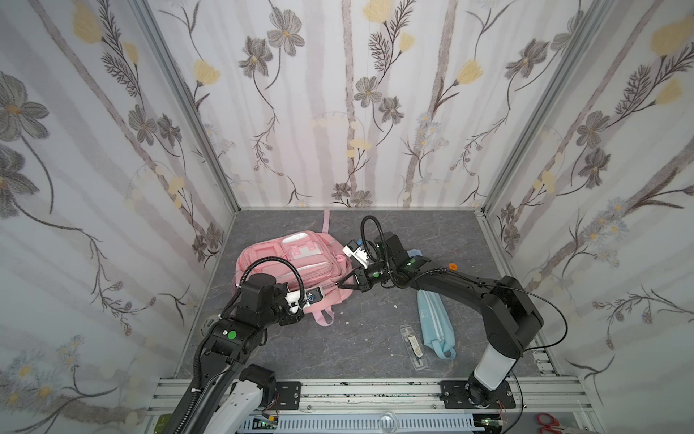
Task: Pack books, pencil case, and school supplies into a backpack
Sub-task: Zip the student bag at the center of the table.
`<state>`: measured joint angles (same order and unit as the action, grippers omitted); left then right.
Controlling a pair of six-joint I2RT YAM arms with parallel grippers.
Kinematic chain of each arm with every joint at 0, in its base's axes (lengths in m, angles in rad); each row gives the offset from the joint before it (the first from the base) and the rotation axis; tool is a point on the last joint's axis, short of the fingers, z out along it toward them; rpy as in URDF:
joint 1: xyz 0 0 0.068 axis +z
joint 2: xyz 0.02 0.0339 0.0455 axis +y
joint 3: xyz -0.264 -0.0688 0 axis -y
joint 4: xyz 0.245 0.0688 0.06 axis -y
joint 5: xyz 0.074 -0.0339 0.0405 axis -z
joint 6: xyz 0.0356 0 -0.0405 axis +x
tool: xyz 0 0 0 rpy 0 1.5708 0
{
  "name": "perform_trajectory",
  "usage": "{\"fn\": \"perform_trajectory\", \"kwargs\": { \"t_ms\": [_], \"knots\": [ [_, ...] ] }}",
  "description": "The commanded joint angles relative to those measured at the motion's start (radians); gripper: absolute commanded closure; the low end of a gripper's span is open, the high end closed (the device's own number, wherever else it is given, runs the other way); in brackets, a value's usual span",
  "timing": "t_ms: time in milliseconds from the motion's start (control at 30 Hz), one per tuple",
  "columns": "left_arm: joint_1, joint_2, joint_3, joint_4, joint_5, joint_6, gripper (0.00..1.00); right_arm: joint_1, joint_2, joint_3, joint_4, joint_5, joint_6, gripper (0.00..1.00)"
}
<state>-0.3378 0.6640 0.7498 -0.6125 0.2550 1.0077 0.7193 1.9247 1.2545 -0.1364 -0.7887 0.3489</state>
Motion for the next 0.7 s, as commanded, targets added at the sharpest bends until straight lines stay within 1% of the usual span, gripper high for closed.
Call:
{"fn": "perform_trajectory", "kwargs": {
  "t_ms": [0, 67, 100, 133, 200, 233, 400, 467, 500, 533, 667],
  "knots": [
    [0.001, 0.039, 0.018, 0.067, -0.033, -0.065, 1.0, 0.071, 0.005, 0.094, -0.126, 0.094, -0.036, 1.0],
    [-0.004, 0.078, 0.032, 0.072, -0.009, -0.108, 1.0, 0.102, 0.009, 0.137, -0.123, 0.082, -0.036, 1.0],
    [-0.006, 0.091, 0.036, 0.08, 0.002, -0.122, 1.0, 0.148, 0.013, 0.154, -0.116, 0.082, -0.028, 1.0],
    [-0.006, 0.1, 0.036, 0.092, 0.013, -0.132, 1.0, 0.166, 0.021, 0.168, -0.111, 0.084, -0.019, 1.0],
    [-0.009, 0.102, 0.022, 0.11, 0.016, -0.126, 1.0, 0.182, 0.032, 0.172, -0.1, 0.094, 0.0, 1.0],
    [-0.009, 0.097, 0.007, 0.128, -0.005, -0.121, 1.0, 0.183, 0.038, 0.163, -0.1, 0.108, 0.006, 1.0],
    [0.005, 0.044, -0.036, 0.086, -0.069, -0.057, 1.0, 0.137, 0.033, 0.06, -0.099, 0.161, -0.006, 1.0],
    [0.018, 0.013, -0.045, 0.053, -0.071, -0.043, 1.0, 0.117, 0.027, 0.015, -0.093, 0.166, -0.021, 1.0],
    [0.022, 0.002, -0.044, 0.038, -0.07, -0.044, 1.0, 0.073, 0.027, -0.001, -0.089, 0.169, -0.028, 1.0],
    [0.025, -0.012, -0.044, 0.021, -0.066, -0.046, 1.0, 0.058, 0.026, -0.013, -0.087, 0.168, -0.036, 1.0],
    [0.028, -0.056, -0.032, -0.028, -0.058, -0.054, 1.0, -0.007, 0.051, -0.029, -0.093, 0.158, -0.076, 1.0]
  ]
}}
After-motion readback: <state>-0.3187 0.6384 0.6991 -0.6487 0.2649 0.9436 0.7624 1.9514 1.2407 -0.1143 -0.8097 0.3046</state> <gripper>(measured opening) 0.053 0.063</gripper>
